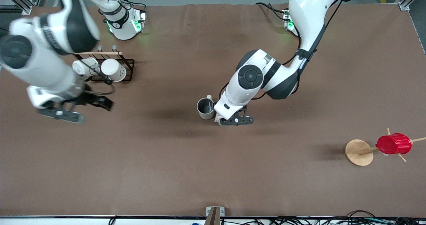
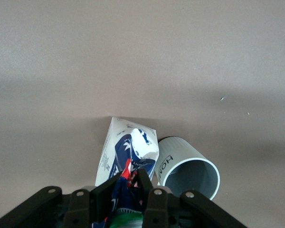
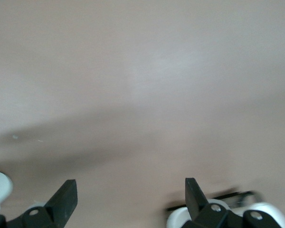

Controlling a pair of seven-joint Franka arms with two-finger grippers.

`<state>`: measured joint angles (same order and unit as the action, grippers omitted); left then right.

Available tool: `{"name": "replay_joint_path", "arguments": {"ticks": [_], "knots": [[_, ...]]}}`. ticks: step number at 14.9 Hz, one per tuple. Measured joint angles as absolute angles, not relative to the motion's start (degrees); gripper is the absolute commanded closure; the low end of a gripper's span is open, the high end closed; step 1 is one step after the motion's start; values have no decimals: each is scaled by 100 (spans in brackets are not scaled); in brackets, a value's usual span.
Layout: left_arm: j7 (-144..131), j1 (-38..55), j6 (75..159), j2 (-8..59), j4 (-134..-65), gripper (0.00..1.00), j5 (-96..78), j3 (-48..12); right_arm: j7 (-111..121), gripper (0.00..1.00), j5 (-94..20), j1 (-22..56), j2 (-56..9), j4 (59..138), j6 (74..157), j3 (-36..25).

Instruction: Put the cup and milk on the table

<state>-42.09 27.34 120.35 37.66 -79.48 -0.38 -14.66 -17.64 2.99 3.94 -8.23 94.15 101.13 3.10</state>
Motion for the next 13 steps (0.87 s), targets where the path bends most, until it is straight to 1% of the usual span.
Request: {"name": "replay_joint_path", "arguments": {"ticks": [1, 2, 3, 4, 5, 7, 11, 13], "knots": [[-4209, 2735, 12033, 3767, -7948, 86, -38, -1466, -1185, 0, 162, 386, -705, 9370, 9914, -21], [-4209, 2735, 12032, 3768, -7948, 82, -38, -1466, -612, 0, 53, 376, -620, 9289, 9709, -325], [-4209, 2735, 12031, 3769, -7948, 70, -38, -1466, -109, 0, -1, 355, -572, 9171, 9520, -580], [-4209, 2735, 12028, 3769, -7948, 38, -38, -1466, 259, 0, -22, 287, -548, 9034, 9348, -738], [-4209, 2734, 12026, 3769, -7947, 0, -38, -1466, 513, 0, -33, 160, -539, 8901, 9189, -788], [-4197, 2734, 12025, 3768, -7941, 0, -38, -1466, 804, 0, -51, -45, -507, 8709, 8998, -802], [-4177, 2709, 12025, 3736, -7852, 0, -38, -1464, 851, 0, -50, -34, -438, 8635, 8933, -772], [-4164, 2662, 12010, 3615, -7840, 0, -34, -1445, 851, 0, -50, -30, -441, 8635, 8943, -765]]}}
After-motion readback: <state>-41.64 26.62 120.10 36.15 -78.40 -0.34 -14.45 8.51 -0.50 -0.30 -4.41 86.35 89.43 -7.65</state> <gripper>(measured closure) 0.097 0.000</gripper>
